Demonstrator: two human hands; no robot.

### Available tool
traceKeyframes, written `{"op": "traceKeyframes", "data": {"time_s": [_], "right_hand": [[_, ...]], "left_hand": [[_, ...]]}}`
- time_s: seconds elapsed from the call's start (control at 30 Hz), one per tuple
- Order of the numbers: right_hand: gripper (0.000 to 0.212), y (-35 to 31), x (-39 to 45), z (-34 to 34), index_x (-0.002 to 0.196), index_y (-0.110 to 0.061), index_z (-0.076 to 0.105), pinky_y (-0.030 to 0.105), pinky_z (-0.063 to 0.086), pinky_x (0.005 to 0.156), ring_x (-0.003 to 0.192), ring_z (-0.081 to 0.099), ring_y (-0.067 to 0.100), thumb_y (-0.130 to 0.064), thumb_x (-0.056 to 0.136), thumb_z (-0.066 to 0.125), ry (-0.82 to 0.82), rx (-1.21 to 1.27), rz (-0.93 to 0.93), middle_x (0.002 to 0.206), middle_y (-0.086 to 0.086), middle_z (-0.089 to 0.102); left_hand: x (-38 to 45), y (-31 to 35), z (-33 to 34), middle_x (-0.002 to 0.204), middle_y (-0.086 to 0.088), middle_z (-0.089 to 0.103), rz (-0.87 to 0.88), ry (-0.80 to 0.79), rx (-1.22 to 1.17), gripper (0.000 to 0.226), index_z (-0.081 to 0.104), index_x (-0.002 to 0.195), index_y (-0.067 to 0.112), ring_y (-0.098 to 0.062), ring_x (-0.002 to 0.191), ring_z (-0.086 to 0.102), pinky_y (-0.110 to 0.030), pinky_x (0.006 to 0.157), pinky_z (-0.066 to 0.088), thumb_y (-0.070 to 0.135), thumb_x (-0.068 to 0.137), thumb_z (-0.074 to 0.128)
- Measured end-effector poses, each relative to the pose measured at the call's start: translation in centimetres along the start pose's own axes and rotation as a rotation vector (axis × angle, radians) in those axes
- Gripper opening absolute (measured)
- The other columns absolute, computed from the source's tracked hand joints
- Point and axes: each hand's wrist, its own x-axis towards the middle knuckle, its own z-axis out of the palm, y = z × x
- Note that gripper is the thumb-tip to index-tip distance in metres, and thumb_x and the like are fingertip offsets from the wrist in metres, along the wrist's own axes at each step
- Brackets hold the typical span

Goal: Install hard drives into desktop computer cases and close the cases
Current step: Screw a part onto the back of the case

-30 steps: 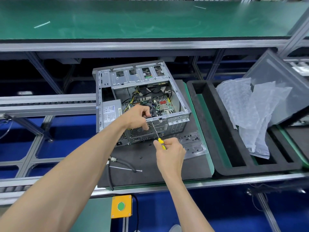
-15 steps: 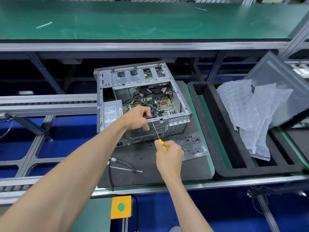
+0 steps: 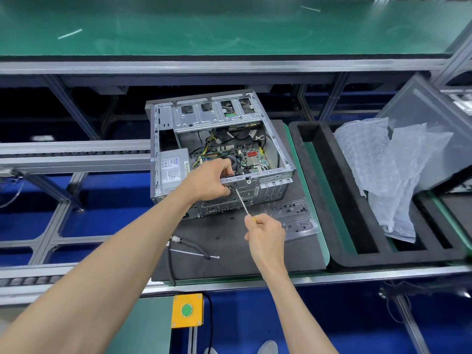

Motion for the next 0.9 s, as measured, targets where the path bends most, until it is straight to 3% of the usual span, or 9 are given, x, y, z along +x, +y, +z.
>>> {"op": "traceKeyframes", "data": {"time_s": [0.13,0.23,0.27,0.33,0.43,0.67,0.73,0.8,0.9], "right_hand": [[0.023,1.3,0.0,-0.1,0.078,-0.014,0.067,0.02,0.043,0.066,0.073,0.063,0.015,-0.026,0.096,0.059,-0.02,-0.016,0.047,0.065,0.006,0.07],[0.023,2.2,0.1,-0.2,0.075,-0.012,0.067,0.03,0.048,0.072,0.075,0.064,0.022,-0.024,0.094,0.061,-0.027,-0.014,0.067,0.065,0.009,0.07],[0.024,2.4,0.1,-0.2,0.074,-0.011,0.067,0.031,0.049,0.072,0.075,0.064,0.023,-0.024,0.093,0.061,-0.029,-0.018,0.068,0.064,0.009,0.069],[0.025,2.9,0.1,-0.2,0.073,-0.011,0.067,0.034,0.049,0.074,0.075,0.064,0.023,-0.024,0.093,0.062,-0.037,-0.031,0.065,0.063,0.009,0.069],[0.022,3.5,0.1,0.0,0.077,-0.014,0.069,0.034,0.049,0.074,0.075,0.065,0.021,-0.027,0.094,0.063,-0.065,-0.051,0.066,0.065,0.006,0.07],[0.017,4.7,0.0,0.4,0.082,-0.014,0.071,0.028,0.048,0.068,0.072,0.065,0.017,-0.026,0.093,0.065,-0.077,-0.059,0.037,0.064,0.004,0.07],[0.015,4.9,-0.1,0.5,0.083,-0.014,0.071,0.021,0.046,0.061,0.065,0.063,0.01,-0.025,0.093,0.066,-0.09,-0.034,0.038,0.064,0.004,0.07],[0.014,5.1,-0.3,0.5,0.082,-0.015,0.071,0.012,0.041,0.052,0.055,0.059,0.002,-0.023,0.092,0.067,-0.103,0.003,0.027,0.063,0.007,0.068],[0.013,5.2,-0.5,0.4,0.081,-0.015,0.071,0.01,0.041,0.052,0.052,0.059,0.0,-0.022,0.092,0.068,-0.117,0.028,-0.003,0.063,0.008,0.068]], "left_hand": [[-2.6,-0.6,1.5,0.105,0.004,0.054,0.245,0.335,0.195,0.038,0.064,0.113,0.018,-0.022,0.1,0.049,-0.036,0.088,0.041,0.024,0.077,0.073],[-6.3,-2.0,5.0,0.1,0.0,0.055,0.381,0.504,0.174,0.021,0.063,0.101,0.012,-0.022,0.091,0.047,-0.034,0.081,0.041,0.02,0.083,0.069],[-7.4,-2.6,6.7,0.093,0.002,0.054,0.351,0.45,0.142,0.013,0.062,0.095,0.013,-0.019,0.085,0.048,-0.035,0.077,0.044,0.019,0.086,0.068],[-9.0,-3.5,9.4,0.084,0.008,0.053,0.119,0.241,0.073,0.009,0.062,0.091,0.017,-0.015,0.079,0.052,-0.038,0.075,0.05,0.024,0.09,0.068],[-9.2,-4.1,12.1,0.087,0.006,0.059,-0.188,0.053,0.001,0.017,0.066,0.097,0.019,-0.017,0.084,0.059,-0.035,0.078,0.049,0.034,0.09,0.072],[-7.1,-3.4,13.3,0.088,0.003,0.054,-0.35,0.068,-0.025,0.007,0.064,0.088,0.013,-0.026,0.094,0.06,-0.031,0.07,0.035,0.016,0.091,0.07],[-7.0,-3.0,13.2,0.087,0.003,0.06,-0.39,0.13,-0.083,0.008,0.064,0.084,0.013,-0.025,0.09,0.062,-0.032,0.073,0.041,0.013,0.091,0.068],[-7.3,-2.5,12.9,0.077,0.004,0.069,-0.435,0.26,-0.307,0.01,0.069,0.079,0.016,-0.019,0.08,0.066,-0.032,0.08,0.049,0.01,0.087,0.07],[-7.5,-1.9,12.3,0.071,0.0,0.075,-0.477,0.384,-0.71,0.018,0.073,0.082,0.017,-0.015,0.071,0.071,-0.028,0.078,0.056,0.002,0.089,0.066]]}}
